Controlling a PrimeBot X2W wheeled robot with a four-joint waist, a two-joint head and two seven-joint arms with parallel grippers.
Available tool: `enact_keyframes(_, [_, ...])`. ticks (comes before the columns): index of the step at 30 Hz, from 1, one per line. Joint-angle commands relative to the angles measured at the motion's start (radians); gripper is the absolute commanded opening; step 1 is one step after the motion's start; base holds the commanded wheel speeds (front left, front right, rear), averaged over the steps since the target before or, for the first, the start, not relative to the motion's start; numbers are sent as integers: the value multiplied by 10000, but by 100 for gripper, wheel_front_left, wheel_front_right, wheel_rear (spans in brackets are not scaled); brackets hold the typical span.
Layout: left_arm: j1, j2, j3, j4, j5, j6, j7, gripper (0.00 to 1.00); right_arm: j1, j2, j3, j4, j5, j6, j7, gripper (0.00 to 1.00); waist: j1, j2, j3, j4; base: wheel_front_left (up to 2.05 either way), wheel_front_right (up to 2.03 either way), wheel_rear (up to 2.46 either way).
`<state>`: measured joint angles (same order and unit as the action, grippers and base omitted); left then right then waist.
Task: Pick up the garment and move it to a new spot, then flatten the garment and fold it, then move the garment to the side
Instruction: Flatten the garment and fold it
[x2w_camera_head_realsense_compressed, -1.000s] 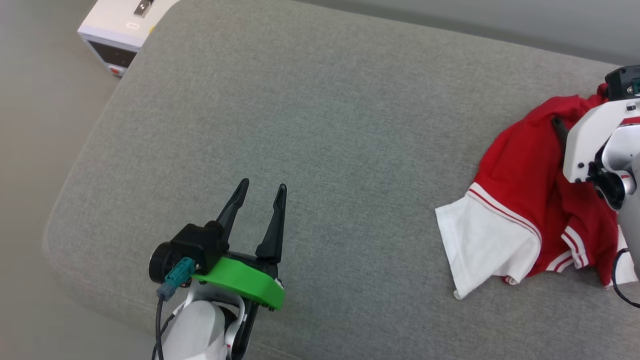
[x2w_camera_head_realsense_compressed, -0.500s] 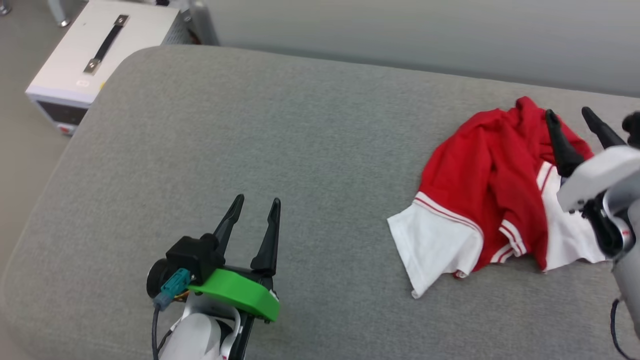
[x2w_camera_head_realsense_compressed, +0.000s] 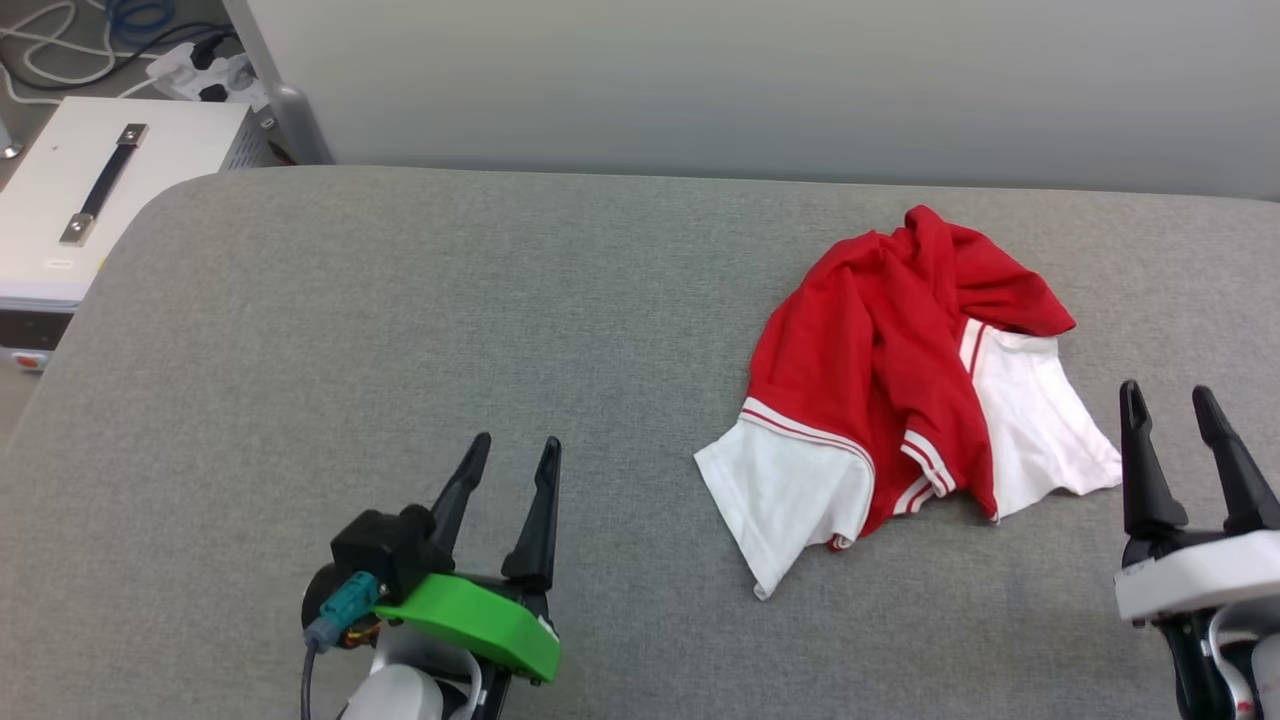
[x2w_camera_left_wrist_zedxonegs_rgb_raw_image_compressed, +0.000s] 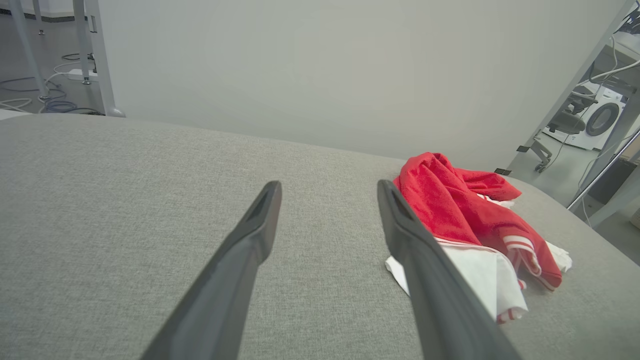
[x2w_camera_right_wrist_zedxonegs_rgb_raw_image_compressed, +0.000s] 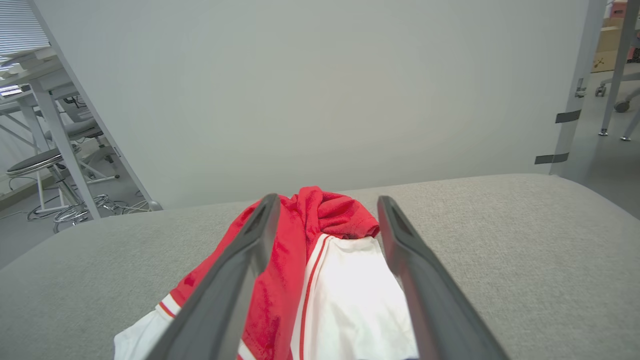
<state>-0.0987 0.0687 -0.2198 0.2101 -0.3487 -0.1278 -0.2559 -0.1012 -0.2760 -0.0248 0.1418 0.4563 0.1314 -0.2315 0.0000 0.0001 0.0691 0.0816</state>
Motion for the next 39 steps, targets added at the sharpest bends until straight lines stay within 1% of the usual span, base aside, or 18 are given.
enact_keyframes(1, [191, 47, -55, 29, 60, -29, -59, 100, 273, 176, -136, -350, -189, -7, 69, 100, 0, -1, -11, -127, 0, 0, 0])
enact_keyframes(6, [195, 53, -280, 79, 62, -29, -59, 100, 848, 634, -419, -1453, -642, -7, 430, 100, 0, -1, 91, -306, 0, 0, 0])
enact_keyframes(10, [-20, 90, -523, 157, 102, -25, 11, 100, 915, 764, -470, -1930, -848, -7, 728, 100, 0, -1, 238, -464, 0, 0, 0])
enact_keyframes(12, [-244, 80, -636, 186, 95, -21, 323, 100, 923, 816, -530, -2107, -909, -7, 854, 100, 0, -1, 359, -538, 0, 0, 0])
enact_keyframes(15, [-736, 62, -874, 251, 24, -13, 1358, 100, 943, 870, -581, -2308, -998, -7, 1019, 100, 0, -1, 552, -635, 0, 0, 0])
enact_keyframes(19, [-1634, 75, -1332, 299, -226, -10, 3552, 100, 905, 905, -525, -2511, -1072, -7, 1179, 100, 0, -1, 869, -827, 0, 0, 0])
enact_keyframes(22, [-2371, 212, -1784, 407, -445, -17, 5525, 100, 818, 926, -438, -2605, -1094, -7, 1248, 100, 0, -1, 1081, -1007, 0, 0, 0])
enact_keyframes(24, [-2800, 277, -1902, 460, -536, 5, 6568, 100, 741, 930, -357, -2635, -1112, -7, 1272, 100, 0, -1, 1215, -1139, 0, 0, 0])
enact_keyframes(26, [-3199, 359, -1975, 574, -481, 128, 7360, 100, 665, 960, -288, -2608, -1108, -7, 1349, 100, 0, -1, 1358, -1280, 0, 0, 0])
enact_keyframes(28, [-3494, 448, -2049, 779, -360, 285, 7963, 100, 569, 977, -194, -2598, -1116, -7, 1391, 100, 0, -1, 1491, -1432, 0, 0, 0])
enact_keyframes(30, [-3743, 464, -2107, 948, -271, 391, 8284, 100, 491, 988, -135, -2588, -1127, -7, 1395, 100, 0, -1, 1625, -1562, 0, 0, 0])
enact_keyframes(37, [-4442, 380, -2176, 1867, -180, 617, 8669, 100, 382, 1028, -179, -2476, -1155, -7, 1344, 100, 0, -1, 1974, -1776, 0, 0, 0])
enact_keyframes(39, [-4604, 324, -2235, 2143, -212, 597, 8735, 100, 354, 1060, -158, -2443, -1181, -7, 1324, 100, 0, -1, 2019, -1802, 0, 0, 0])
